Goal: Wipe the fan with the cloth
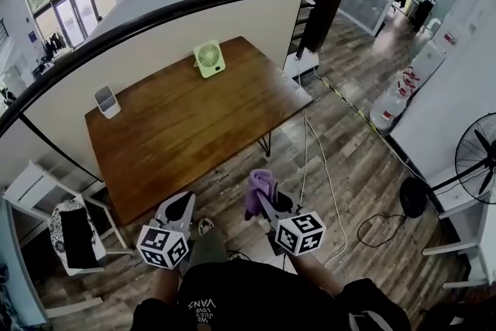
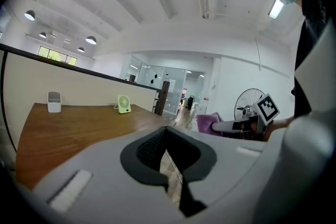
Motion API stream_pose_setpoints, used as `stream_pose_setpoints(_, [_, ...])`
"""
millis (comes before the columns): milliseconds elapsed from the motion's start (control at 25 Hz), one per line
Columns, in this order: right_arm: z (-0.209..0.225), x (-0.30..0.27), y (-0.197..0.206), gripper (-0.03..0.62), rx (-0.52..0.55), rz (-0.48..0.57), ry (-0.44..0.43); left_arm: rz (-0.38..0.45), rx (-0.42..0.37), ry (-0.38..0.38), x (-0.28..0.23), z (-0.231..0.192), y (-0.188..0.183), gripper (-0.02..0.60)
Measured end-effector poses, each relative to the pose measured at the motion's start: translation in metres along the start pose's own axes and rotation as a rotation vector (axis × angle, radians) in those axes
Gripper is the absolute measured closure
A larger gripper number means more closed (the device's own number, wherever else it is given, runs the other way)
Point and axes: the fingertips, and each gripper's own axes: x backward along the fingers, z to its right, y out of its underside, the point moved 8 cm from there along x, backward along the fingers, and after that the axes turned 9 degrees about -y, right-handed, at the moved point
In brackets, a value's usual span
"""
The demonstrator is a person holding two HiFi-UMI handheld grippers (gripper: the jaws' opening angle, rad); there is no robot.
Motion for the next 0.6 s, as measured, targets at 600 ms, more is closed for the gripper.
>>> stream_pose_setpoints(600, [0.077,-0.139,-0.063,0.5,0.032,-0.043,0.03,-0.015,0.058,0.047,-0.142,-0.089,-0.039,0.571])
